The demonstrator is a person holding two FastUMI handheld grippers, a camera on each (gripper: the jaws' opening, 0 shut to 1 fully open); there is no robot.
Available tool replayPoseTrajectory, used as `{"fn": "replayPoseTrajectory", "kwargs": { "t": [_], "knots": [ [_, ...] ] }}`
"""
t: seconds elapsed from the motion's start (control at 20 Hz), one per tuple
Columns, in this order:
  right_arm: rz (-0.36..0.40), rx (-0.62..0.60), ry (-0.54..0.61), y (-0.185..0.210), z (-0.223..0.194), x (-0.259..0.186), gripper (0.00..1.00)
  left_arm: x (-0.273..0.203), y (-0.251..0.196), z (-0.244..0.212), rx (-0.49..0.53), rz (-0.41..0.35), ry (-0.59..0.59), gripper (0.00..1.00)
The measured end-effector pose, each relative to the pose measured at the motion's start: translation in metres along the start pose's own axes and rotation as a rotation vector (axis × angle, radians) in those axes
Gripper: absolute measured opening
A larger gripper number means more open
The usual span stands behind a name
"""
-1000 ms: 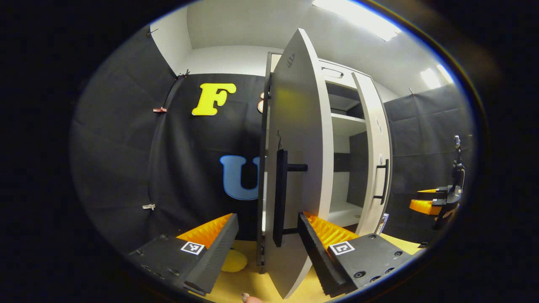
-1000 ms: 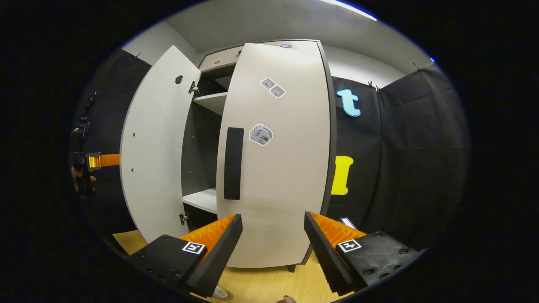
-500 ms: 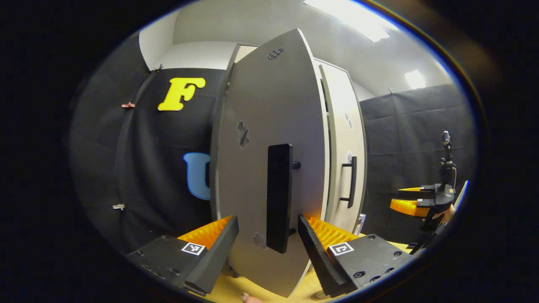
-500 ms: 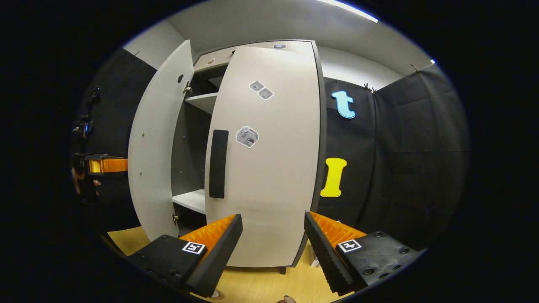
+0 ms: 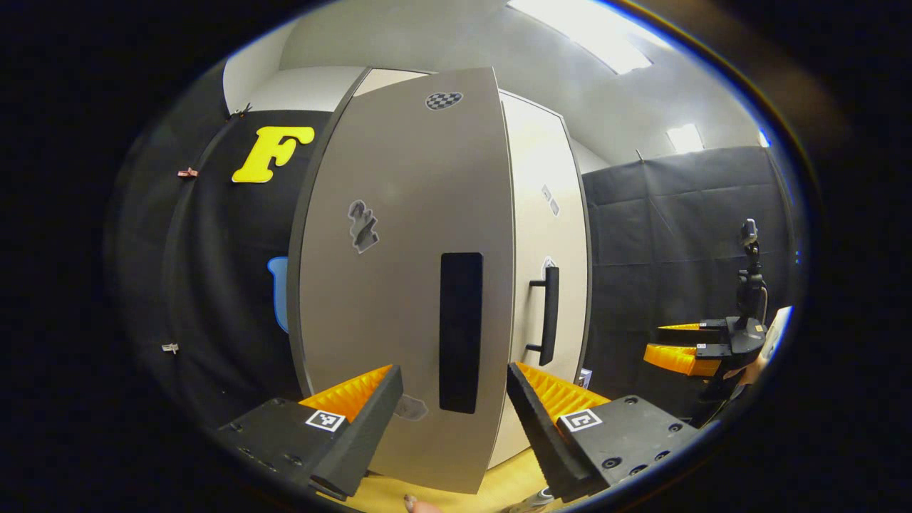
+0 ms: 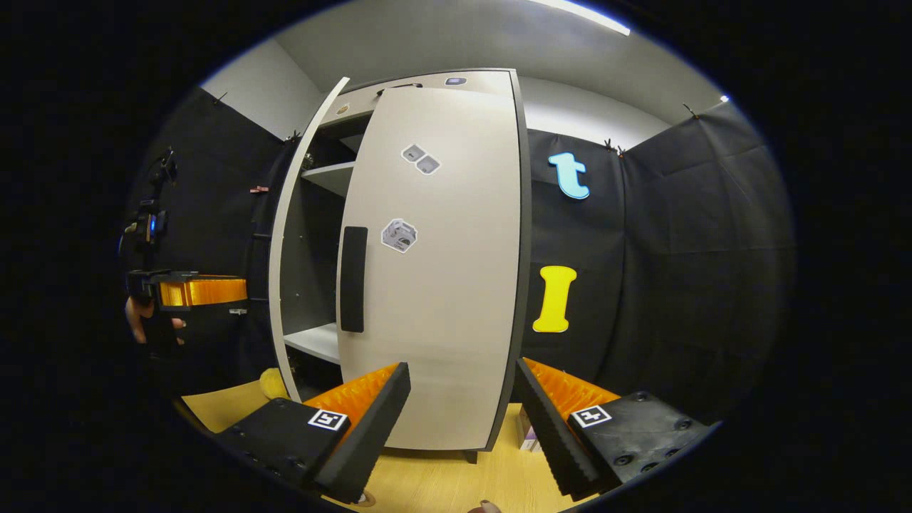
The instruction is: Grasp the bottle in the cabinet with the left hand and place it on the coaster, then close the right door with the right hand and the left door with the left hand.
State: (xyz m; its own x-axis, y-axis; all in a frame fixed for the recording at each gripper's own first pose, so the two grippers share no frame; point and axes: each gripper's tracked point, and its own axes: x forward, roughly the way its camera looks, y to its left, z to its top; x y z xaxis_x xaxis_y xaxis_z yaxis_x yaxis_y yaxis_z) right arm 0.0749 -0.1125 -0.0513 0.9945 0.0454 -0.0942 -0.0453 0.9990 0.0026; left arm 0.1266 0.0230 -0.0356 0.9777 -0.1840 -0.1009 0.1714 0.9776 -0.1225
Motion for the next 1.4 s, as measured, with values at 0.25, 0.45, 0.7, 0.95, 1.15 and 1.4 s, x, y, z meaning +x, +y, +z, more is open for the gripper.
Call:
{"fn": "replayPoseTrajectory", "kwargs": {
  "t": [0.25, 0.45, 0.7, 0.95, 1.15, 1.4],
  "knots": [
    [0.032, 0.027, -0.017, 0.016, 0.007, -0.001, 0.98, -0.016, 0.000, -0.003, -0.008, 0.064, 0.007, 0.94],
    [0.055, 0.028, -0.029, 0.032, 0.013, -0.005, 0.98, -0.027, 0.001, -0.005, 0.014, 0.128, 0.019, 0.94],
    [0.034, 0.049, -0.034, 0.037, 0.018, -0.012, 0.98, -0.038, -0.006, 0.000, 0.007, 0.186, -0.004, 0.94],
    [0.007, 0.056, -0.019, 0.040, 0.016, -0.015, 0.98, -0.046, -0.002, 0.002, 0.080, 0.324, -0.008, 0.94],
    [0.003, 0.031, -0.025, 0.043, 0.018, -0.019, 0.98, -0.045, -0.022, 0.002, 0.053, 0.308, -0.032, 0.94],
    [-0.009, 0.028, -0.025, 0.040, 0.019, -0.024, 0.98, -0.047, -0.023, 0.003, 0.040, 0.309, -0.037, 0.94]
  ]
}}
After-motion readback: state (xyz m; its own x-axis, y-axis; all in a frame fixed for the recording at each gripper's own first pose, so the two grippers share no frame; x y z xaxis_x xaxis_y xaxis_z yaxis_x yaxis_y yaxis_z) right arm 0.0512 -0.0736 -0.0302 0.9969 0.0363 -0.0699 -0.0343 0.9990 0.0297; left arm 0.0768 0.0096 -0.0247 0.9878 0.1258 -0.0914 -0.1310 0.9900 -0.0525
